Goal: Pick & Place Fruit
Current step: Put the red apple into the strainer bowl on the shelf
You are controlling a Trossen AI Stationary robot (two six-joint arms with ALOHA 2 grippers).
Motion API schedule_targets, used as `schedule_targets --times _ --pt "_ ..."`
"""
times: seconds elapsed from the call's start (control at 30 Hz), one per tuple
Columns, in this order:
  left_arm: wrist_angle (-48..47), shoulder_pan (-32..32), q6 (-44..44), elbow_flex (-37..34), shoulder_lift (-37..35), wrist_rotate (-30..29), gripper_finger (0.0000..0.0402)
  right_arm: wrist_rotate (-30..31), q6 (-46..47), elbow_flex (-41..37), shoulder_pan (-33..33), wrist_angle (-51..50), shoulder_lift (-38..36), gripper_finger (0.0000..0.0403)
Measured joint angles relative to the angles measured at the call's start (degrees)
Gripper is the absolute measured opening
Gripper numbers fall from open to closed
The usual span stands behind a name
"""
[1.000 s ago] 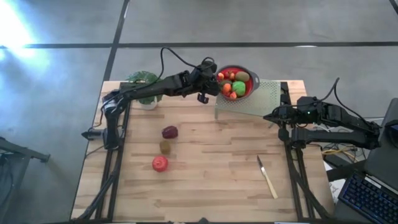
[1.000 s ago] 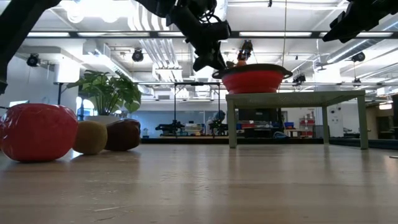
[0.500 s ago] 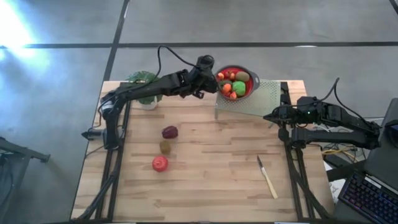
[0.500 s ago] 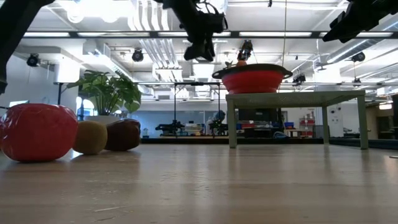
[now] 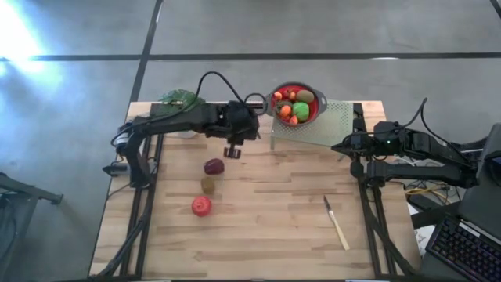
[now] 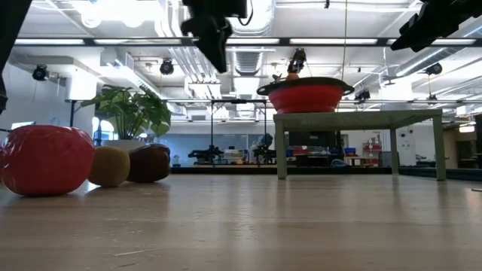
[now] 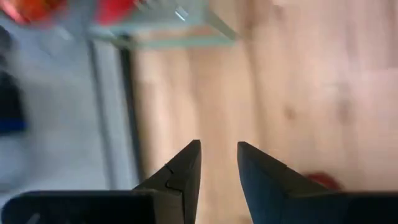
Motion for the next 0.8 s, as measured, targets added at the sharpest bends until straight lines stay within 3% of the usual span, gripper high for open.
schedule_targets --times 0.2,0.33,0.53,0.8 --pt "-13.82 -2.54 -13.33 0.11 -0.73 3.82 0.0117 0.00 0.00 0.00 0.00 0.00 0.00 0.0013" --pt "-23.10 -5.54 -23.19 -0.04 -0.73 6.71 0.0149 0.00 0.00 0.02 0.00 0.00 0.00 0.0013" --pt "-22.73 -12.53 -32.96 -2.04 -2.52 15.39 0.0210 0.00 0.00 0.00 0.00 0.00 0.00 0.0013" --pt "-22.74 -23.05 -39.66 -6.45 -3.31 15.60 0.0227 0.00 0.00 0.02 0.00 0.00 0.00 0.0013"
